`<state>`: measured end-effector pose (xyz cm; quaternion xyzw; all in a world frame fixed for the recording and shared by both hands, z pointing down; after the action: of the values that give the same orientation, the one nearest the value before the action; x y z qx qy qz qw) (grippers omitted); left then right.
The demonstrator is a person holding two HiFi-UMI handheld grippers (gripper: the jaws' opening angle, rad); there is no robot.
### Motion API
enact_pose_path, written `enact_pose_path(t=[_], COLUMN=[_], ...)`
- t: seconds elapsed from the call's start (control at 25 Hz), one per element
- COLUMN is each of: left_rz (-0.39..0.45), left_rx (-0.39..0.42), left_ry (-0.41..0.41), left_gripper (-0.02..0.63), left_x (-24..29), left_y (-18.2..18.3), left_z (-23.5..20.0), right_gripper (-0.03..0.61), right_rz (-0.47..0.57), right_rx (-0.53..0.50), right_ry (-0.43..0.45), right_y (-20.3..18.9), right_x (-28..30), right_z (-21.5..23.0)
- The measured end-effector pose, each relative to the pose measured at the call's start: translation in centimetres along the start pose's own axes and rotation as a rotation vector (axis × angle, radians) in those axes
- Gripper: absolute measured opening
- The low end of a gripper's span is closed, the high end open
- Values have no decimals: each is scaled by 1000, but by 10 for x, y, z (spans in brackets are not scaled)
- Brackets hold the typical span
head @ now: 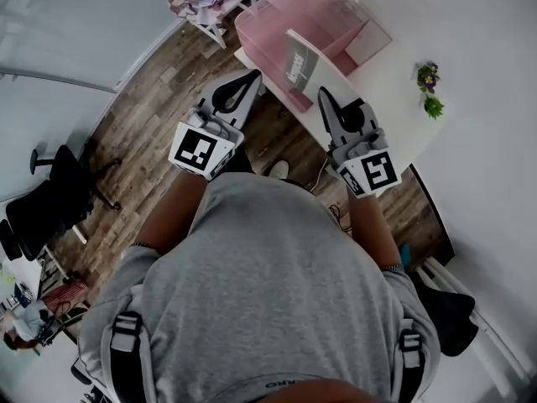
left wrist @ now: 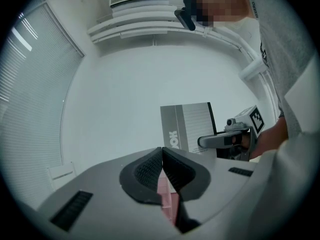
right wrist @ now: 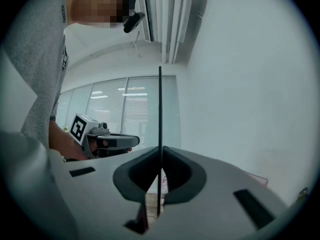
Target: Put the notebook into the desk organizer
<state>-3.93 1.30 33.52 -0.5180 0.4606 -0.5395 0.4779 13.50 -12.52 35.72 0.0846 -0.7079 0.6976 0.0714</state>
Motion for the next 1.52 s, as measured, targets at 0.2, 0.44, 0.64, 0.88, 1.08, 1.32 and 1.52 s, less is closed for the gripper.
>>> enact_pose_path(t=[0.2, 0.44, 0.64, 0.88, 1.08, 1.32, 1.52], left_rz=[12, 37, 43, 54, 55, 53, 59], left_rx=[-7, 1, 23, 38, 50, 66, 70], left_ry=[-62, -174, -292, -431, -526, -616, -665], left_gripper=[20, 20, 20, 20, 20, 20, 20], left_x=[29, 74, 116, 156, 176, 191, 202], left_y=[2, 11, 22, 26, 26, 24, 22], left_z=[-35, -95, -140, -178, -196, -210, -215], right_gripper=[4, 3, 5, 5, 5, 5, 5], right_rz=[3, -8, -4, -27, -29, -32, -21], right_rx=[16, 44, 83, 118, 130, 169, 230], right_ry=[-74, -157, -252, -386, -483, -580, -599], right_y=[6, 22, 37, 42, 47, 48, 48], right_x=[21, 70, 107, 141, 155, 166, 172], right_z=[19, 46, 63, 68, 70, 69, 72])
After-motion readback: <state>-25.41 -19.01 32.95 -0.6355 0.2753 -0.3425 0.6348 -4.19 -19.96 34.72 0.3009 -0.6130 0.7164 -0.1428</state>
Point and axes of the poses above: the fingertips, and each gripper's own axes: x forward along the fingers, z to its right, y out of its top, the point moved 8 cm from there along -x, backward along the fingers, and after that the axes turned 11 degrees about -z, right-handed, at the moved point
